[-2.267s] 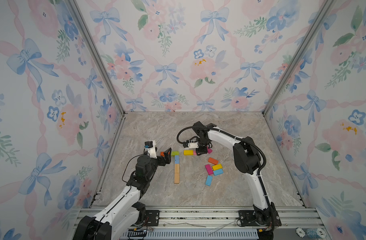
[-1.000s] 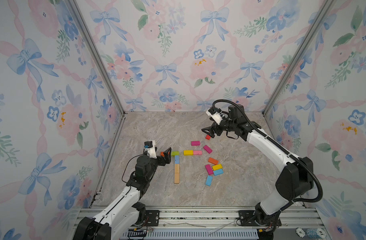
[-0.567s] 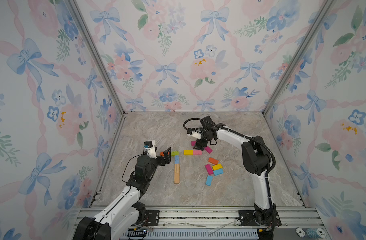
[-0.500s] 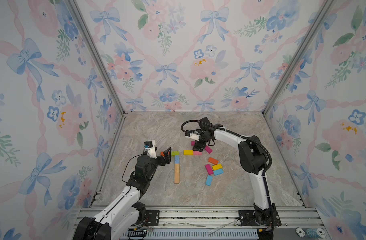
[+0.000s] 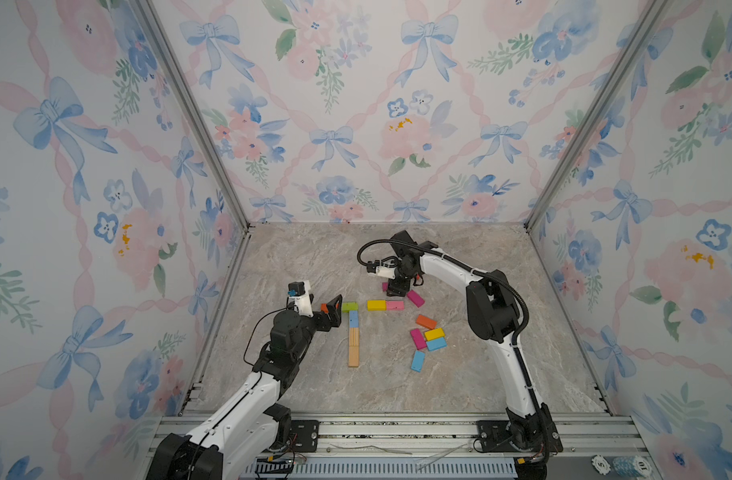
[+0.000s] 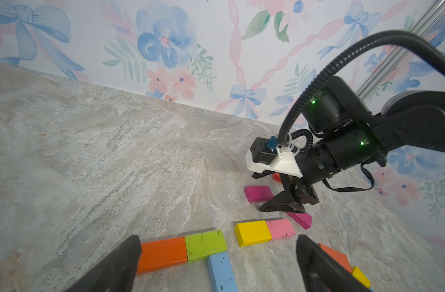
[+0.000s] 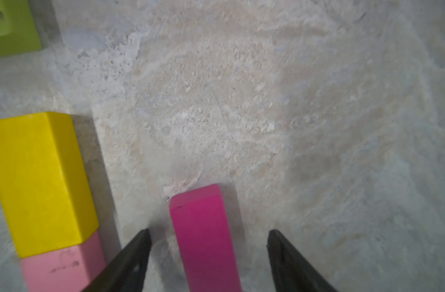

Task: Assemble the number 7 with building blocks
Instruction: Pick up the building block from the center of the board, then assemble the building block at the center of the board.

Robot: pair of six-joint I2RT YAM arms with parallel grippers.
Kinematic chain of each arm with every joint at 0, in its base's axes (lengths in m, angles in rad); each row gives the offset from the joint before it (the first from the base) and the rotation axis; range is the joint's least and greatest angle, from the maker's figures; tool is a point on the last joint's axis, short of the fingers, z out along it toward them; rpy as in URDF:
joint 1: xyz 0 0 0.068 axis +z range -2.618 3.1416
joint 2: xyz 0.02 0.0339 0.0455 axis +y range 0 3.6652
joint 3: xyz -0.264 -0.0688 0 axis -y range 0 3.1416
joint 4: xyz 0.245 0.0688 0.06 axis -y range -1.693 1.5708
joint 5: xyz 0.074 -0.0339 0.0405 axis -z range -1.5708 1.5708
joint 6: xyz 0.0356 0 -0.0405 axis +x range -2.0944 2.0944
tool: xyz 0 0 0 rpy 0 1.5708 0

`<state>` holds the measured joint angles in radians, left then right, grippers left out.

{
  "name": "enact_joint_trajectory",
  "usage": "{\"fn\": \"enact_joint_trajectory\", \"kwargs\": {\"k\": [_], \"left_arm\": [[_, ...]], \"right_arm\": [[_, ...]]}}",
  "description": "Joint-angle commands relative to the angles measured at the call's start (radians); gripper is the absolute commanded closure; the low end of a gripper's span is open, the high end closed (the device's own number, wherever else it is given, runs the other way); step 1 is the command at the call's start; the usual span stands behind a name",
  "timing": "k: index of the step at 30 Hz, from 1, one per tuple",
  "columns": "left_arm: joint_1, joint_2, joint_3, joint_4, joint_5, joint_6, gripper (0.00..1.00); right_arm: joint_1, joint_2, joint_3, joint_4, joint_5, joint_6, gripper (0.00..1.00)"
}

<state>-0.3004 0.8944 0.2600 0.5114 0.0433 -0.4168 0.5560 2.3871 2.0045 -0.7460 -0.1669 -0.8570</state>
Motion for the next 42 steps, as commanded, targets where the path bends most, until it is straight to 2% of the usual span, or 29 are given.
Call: {"fn": "enact_joint_trajectory", "kwargs": {"k": [1,3,6,12,15,18,22,26,29,33,38,42], "left_arm": [[0.006,0.007,0.007,0.018,0.014,-0.009,0.02],[0.007,0.004,0.005,0.019,0.012,-0.01,0.02],[0.007,0.001,0.003,0.019,0.011,-0.01,0.02],[0.006,0.002,0.003,0.018,0.01,-0.01,0.02],[0.007,0.0,0.003,0.018,0.01,-0.01,0.02],[0.006,-0.006,-0.001,0.019,0.008,-0.011,0.02],[0.006,-0.007,-0.001,0.018,0.005,-0.013,0.02],[0.006,0.008,0.011,0.013,0.012,-0.011,0.02],[0.006,0.02,0.02,0.007,0.02,-0.008,0.02],[0.006,0.024,0.024,0.004,0.02,-0.005,0.02],[0.006,0.03,0.028,0.001,0.023,-0.006,0.02],[0.006,0.028,0.028,0.001,0.02,-0.006,0.02]], "right_arm": [[-0.01,0.046,0.035,-0.085,0.01,-0.006,0.48],[-0.016,0.054,0.04,-0.085,0.001,0.005,0.52],[-0.021,0.058,0.052,-0.095,-0.011,0.009,0.7],[-0.057,0.0,0.042,-0.051,-0.102,0.118,0.74],[-0.094,-0.092,-0.011,0.045,-0.146,0.263,0.74],[-0.137,-0.239,-0.119,0.171,-0.198,0.466,0.74],[-0.172,-0.501,-0.373,0.392,-0.255,0.794,0.75],[-0.147,-0.742,-0.61,0.486,-0.327,0.93,0.74],[-0.091,-0.891,-0.732,0.462,-0.302,0.932,0.7],[-0.013,-1.011,-0.859,0.419,-0.207,0.956,0.68],[0.083,-1.045,-0.972,0.364,-0.061,1.049,0.68],[0.137,-1.023,-1.08,0.431,0.006,1.192,0.69]]}}
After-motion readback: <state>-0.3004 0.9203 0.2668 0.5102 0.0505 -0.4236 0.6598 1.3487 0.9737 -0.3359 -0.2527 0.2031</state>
